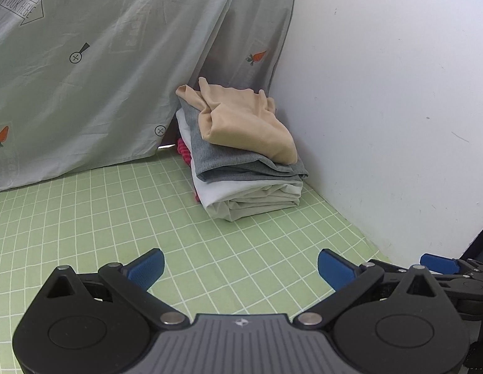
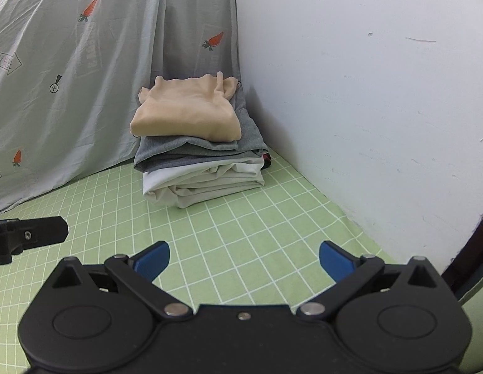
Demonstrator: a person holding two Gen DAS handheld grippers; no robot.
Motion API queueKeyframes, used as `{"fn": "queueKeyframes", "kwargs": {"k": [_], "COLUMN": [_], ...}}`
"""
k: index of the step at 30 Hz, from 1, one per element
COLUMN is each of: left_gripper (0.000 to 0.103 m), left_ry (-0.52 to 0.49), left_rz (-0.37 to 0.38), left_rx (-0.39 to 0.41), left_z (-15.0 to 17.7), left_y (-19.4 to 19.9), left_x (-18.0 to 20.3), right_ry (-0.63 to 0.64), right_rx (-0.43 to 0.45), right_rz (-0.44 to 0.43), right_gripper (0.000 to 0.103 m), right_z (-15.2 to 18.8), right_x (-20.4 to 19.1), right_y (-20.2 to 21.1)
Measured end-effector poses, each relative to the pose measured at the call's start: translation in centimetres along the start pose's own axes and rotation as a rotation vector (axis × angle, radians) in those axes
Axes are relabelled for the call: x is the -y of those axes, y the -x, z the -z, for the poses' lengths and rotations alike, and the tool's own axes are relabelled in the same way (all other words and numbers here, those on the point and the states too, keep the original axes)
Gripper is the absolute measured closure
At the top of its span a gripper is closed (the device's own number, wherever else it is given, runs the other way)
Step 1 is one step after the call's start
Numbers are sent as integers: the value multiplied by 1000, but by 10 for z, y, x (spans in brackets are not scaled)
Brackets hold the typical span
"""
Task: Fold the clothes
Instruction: 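Open both grippers and withdraw from the clothes stack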
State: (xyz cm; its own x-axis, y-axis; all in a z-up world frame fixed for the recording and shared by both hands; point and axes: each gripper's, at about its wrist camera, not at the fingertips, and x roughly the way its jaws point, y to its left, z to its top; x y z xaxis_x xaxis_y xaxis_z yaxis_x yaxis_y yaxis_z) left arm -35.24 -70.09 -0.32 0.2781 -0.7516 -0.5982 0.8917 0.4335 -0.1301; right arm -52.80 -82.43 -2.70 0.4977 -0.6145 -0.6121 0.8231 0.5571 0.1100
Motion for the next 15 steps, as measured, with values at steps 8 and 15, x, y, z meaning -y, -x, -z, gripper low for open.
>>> {"fn": "queueKeyframes", "kwargs": {"k": [8,15], "left_gripper": [0,0], "left_ry": [-28,-29], "left_rz": [3,7], "left_rx": [-12,-18], "left_z": [1,1], "left_y": [-1,-1], "left_x": [2,0], "right_ry": [3,0], "right_rx": [-9,-13], "right_rz": [-7,-9], "right_gripper": [0,0], "right_z": [0,0], "right_x": [-1,-2], "right_y": [-2,-4]}}
